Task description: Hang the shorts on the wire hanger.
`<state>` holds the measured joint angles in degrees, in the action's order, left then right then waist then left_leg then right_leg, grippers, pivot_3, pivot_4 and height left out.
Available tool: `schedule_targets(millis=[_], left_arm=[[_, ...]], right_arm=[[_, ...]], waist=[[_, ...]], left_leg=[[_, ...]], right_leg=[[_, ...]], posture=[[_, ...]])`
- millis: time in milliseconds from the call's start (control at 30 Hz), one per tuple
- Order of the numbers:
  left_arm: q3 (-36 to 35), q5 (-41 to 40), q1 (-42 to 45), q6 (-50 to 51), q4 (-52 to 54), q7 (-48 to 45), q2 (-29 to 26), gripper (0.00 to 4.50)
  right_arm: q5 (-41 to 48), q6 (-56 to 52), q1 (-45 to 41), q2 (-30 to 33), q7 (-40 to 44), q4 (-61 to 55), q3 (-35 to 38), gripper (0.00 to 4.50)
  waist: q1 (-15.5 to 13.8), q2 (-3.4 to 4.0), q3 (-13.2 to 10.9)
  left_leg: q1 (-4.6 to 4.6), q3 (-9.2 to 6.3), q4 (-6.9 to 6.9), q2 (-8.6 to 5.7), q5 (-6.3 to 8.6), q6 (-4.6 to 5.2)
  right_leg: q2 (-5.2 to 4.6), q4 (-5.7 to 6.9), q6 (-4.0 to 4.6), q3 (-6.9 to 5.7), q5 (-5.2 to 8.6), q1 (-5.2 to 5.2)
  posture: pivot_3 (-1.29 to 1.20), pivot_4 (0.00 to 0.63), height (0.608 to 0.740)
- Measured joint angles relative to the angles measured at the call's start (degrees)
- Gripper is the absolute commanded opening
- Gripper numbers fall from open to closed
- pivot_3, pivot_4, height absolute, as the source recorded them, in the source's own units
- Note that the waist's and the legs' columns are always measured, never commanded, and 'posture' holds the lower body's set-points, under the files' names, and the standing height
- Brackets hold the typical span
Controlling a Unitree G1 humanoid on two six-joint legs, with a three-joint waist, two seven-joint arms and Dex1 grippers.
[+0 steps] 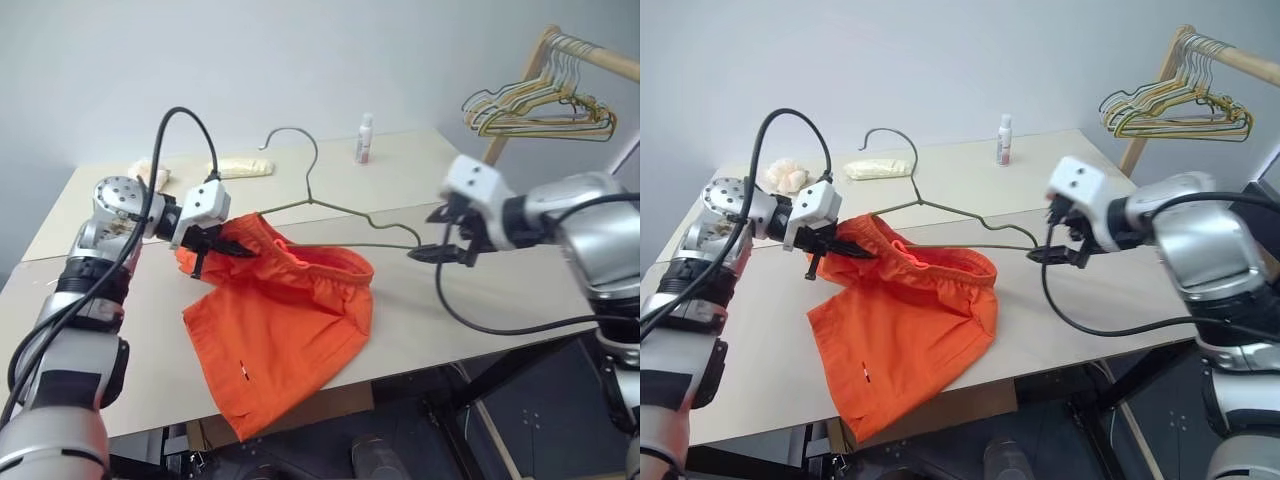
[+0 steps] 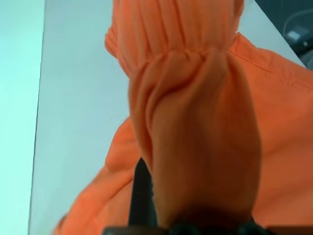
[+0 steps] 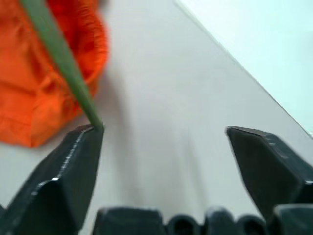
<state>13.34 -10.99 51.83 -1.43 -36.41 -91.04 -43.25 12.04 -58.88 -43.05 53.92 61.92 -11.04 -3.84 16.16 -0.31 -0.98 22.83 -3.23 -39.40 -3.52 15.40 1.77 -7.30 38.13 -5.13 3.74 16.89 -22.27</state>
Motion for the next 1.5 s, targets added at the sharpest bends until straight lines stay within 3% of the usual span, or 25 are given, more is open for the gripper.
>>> schedule_targets(millis=[167, 300, 533, 733, 900, 1167, 1500], left_arm=[[-1.4, -0.1, -2.7, 4.6, 3.8, 1.4, -0.3, 0.00], [-2.6, -0.2, -3.0, 6.7, 5.9, 2.6, -0.2, 0.00], [-3.6, -0.3, -3.9, 9.2, 8.9, 3.5, -0.2, 0.00], [-4.5, -0.3, -5.1, 10.4, 10.5, 4.1, -0.3, 0.00], [-4.7, -0.3, -5.4, 10.6, 11.4, 4.5, -0.3, 0.00], [-5.5, -0.3, -6.9, 11.5, 12.1, 4.9, -0.3, 0.00], [-5.4, -0.6, -7.9, 8.8, 10.9, -0.9, -4.4, 0.00]], right_arm=[[5.0, -0.8, 13.6, -0.3, -2.6, -5.1, 13.9, 4.46], [7.5, 0.6, 24.0, -4.8, -5.2, -9.1, 15.7, 4.46], [9.5, 2.1, 27.0, -20.6, -15.4, -10.9, 10.4, 4.46], [8.4, 2.7, 21.8, -27.4, -21.1, -6.1, 1.5, 4.46], [8.7, 2.6, 19.0, -29.9, -22.0, -3.6, -3.2, 2.85], [11.9, 2.2, 19.1, -30.3, -22.6, -2.1, -0.9, 0.03], [14.6, 2.0, 19.0, -22.0, -19.8, -0.1, 1.6, 0.03]], waist=[[-0.4, -0.04, 0.0], [-0.3, -0.03, 0.1], [-0.1, -0.01, 0.1], [-0.4, -0.01, 0.1], [-1.0, -0.01, 0.1], [-1.1, -0.02, 0.1], [-1.0, -0.02, 0.1]], left_leg=[[-0.01, 0.01, -0.01, 0.04, 0.00, 0.01], [-0.11, 0.05, -0.01, 0.07, 0.01, 0.01], [-0.18, 0.08, -0.01, 0.08, 0.00, 0.00], [-0.18, 0.06, -0.01, 0.05, -0.01, -0.02], [-0.18, 0.05, -0.01, 0.04, -0.02, -0.03], [-0.18, 0.04, -0.02, 0.01, -0.02, -0.03], [-0.22, 0.04, -0.02, 0.01, -0.01, -0.02]], right_leg=[[0.03, 0.00, 0.00, 0.02, 0.00, 0.04], [0.06, -0.01, 0.00, 0.07, 0.00, 0.12], [0.12, 0.06, 0.00, 0.15, 0.00, 0.11], [0.12, 0.08, 0.00, 0.12, 0.00, 0.09], [0.12, 0.11, 0.00, 0.11, -0.01, 0.09], [0.11, 0.11, -0.01, 0.11, -0.01, 0.09], [0.11, 0.00, -0.01, 0.10, -0.01, 0.13]], posture=[[-0.24, 0.000, 0.740], [-0.22, 0.000, 0.740], [-0.21, 0.000, 0.740], [-0.20, 0.000, 0.740], [-0.19, 0.000, 0.740], [-0.20, 0.000, 0.740], [-0.21, 0.000, 0.740]])
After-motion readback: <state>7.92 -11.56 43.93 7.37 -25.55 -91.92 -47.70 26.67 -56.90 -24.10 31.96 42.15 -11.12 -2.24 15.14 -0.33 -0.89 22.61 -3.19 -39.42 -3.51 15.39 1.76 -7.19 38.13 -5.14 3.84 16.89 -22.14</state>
